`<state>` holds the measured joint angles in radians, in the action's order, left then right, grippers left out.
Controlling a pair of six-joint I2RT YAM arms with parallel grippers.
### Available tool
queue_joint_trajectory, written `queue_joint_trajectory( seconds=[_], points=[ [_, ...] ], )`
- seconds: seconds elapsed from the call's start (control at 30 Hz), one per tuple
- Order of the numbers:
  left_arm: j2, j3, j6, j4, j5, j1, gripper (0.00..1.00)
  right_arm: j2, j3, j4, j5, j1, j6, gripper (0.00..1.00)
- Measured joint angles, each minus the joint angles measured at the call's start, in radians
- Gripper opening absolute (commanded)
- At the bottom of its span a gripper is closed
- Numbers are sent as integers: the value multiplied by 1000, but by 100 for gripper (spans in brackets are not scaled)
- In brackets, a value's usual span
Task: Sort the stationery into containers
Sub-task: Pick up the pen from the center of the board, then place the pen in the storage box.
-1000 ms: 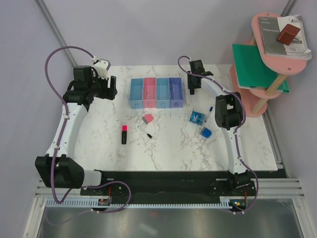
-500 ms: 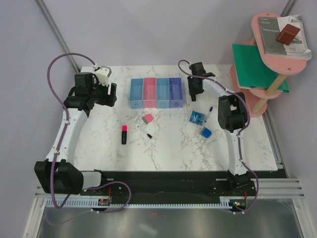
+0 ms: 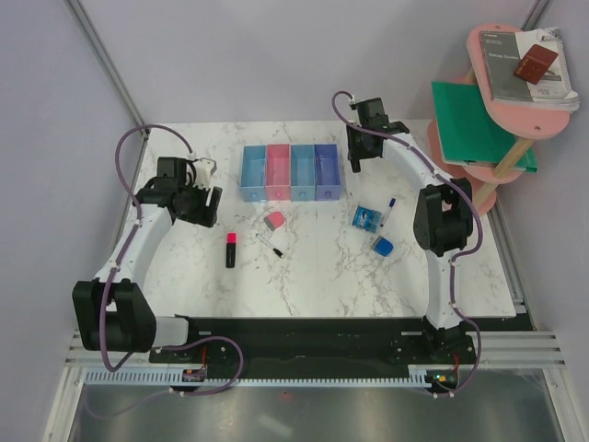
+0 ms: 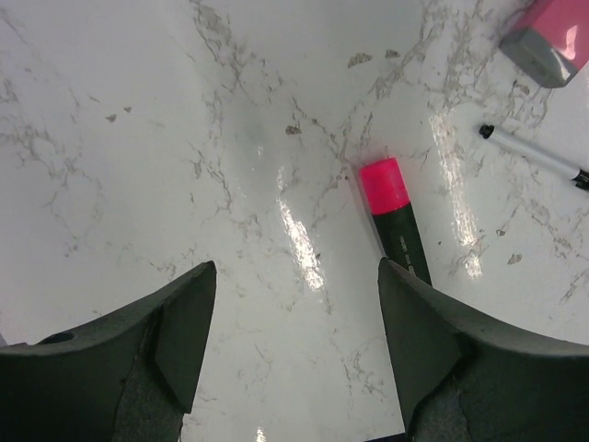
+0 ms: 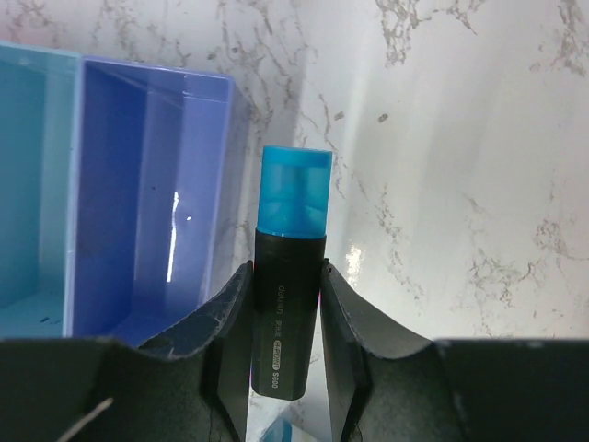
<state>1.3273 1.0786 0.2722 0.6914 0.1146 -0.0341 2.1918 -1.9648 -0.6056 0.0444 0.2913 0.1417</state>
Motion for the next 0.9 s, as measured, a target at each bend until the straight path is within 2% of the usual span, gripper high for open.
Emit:
queue_joint_trajectory(
  seconds=[0.47,0.8,0.9],
  points=[
    [144,-78,-77,16,-8,-32,74,-29,-14,13,-74,120,16,0],
    [219,-102,-148,15,-34,-143,74,0,-24,27,-75,137,19,0],
    [245,-102,-163,13,-46,-159,74,33,-34,30,-74,137,19,3]
  ],
)
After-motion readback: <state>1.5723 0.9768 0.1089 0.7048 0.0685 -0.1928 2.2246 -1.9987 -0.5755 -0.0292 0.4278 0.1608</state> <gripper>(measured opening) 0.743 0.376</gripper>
